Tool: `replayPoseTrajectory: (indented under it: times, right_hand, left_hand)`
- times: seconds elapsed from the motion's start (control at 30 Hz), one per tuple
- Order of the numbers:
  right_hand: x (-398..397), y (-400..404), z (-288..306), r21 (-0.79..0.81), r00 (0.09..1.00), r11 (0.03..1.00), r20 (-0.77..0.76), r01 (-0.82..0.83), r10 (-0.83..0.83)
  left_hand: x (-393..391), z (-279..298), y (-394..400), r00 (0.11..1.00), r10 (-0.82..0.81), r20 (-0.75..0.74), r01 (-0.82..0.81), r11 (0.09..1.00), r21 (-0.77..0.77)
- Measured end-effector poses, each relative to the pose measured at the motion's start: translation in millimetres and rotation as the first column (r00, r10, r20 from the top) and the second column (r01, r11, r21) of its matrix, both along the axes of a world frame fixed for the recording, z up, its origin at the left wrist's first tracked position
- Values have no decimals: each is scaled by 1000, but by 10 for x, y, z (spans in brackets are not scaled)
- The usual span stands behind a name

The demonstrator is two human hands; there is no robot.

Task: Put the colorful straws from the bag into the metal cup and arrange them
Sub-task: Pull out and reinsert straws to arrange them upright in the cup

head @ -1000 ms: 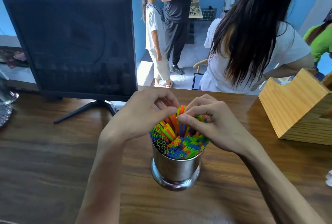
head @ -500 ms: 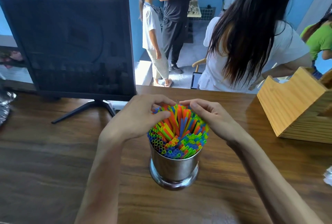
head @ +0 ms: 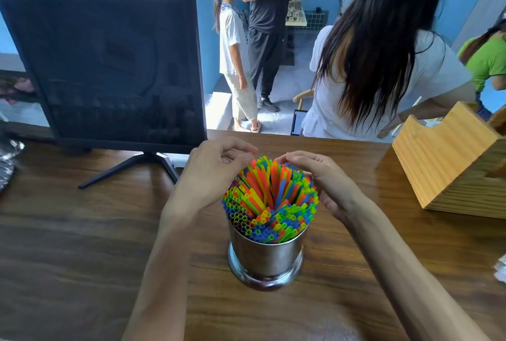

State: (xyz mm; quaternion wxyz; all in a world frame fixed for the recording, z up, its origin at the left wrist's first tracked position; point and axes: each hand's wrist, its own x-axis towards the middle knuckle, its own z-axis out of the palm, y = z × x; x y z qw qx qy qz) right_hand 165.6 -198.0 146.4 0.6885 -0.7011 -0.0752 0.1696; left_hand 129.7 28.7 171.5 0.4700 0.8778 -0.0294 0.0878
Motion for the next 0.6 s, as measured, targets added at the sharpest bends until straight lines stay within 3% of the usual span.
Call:
replayPoseTrajectory:
  times: [0.23,0.6]
  right_hand:
    - [-1,-32,34,-3,1000,1000,13,8,-8]
    - [27,-120,67,-74,992,997,126,28,-18]
  left_hand:
    - [52,8,-39,1000,30,-2,-30,998,-48]
    - [222,132,-185,992,-52,-115,66,990,125]
